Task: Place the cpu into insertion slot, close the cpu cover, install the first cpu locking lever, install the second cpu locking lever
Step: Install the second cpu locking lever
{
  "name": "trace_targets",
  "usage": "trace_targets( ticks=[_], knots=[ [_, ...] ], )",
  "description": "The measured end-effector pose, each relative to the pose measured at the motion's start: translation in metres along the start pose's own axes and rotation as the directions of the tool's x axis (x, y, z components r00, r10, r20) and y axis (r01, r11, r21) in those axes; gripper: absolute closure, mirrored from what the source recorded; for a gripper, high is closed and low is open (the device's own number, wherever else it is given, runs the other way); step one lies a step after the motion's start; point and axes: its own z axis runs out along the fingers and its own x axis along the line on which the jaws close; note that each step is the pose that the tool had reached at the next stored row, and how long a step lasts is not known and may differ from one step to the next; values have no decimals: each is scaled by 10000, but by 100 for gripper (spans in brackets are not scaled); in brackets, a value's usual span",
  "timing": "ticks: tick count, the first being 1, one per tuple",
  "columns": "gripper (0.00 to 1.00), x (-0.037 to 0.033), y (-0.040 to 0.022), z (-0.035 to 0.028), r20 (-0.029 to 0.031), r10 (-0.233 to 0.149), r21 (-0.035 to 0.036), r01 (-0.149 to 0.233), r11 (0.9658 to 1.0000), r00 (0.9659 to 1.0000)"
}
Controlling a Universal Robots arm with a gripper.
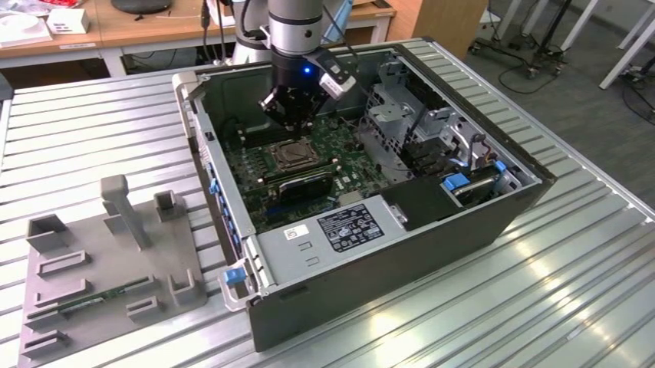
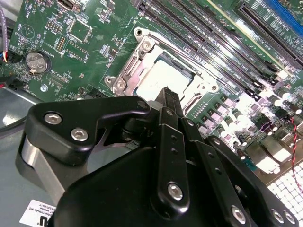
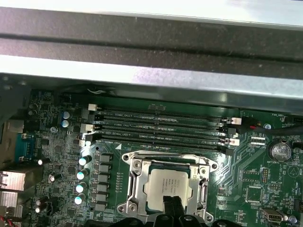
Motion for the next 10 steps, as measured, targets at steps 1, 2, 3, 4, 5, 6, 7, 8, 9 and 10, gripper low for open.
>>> trace_targets(
  ticks=[1, 2, 3, 4, 5, 6, 7, 8, 9, 10],
  knots=[
    [89, 0, -1, -5, -2, 0, 2, 0, 10000, 10000],
    [89, 0, 0, -12, -1, 0, 1, 0, 10000, 10000],
    [89, -1, 0, -20, 0, 0, 0, 0, 10000, 10000],
    [89, -1, -1, -29, 0, 0, 1, 0, 10000, 10000],
    [89, -1, -1, -38, 0, 0, 0, 0, 10000, 10000],
    [89, -2, -1, -48, 0, 0, 1, 0, 10000, 10000],
    [89, -2, -1, -59, -1, 0, 1, 0, 10000, 10000],
    [89, -2, -2, -69, 0, 0, 0, 0, 10000, 10000],
    [89, -2, -2, -81, 0, 0, 0, 0, 10000, 10000],
    [89, -3, -2, -93, 0, 0, 1, 0, 10000, 10000]
  ],
)
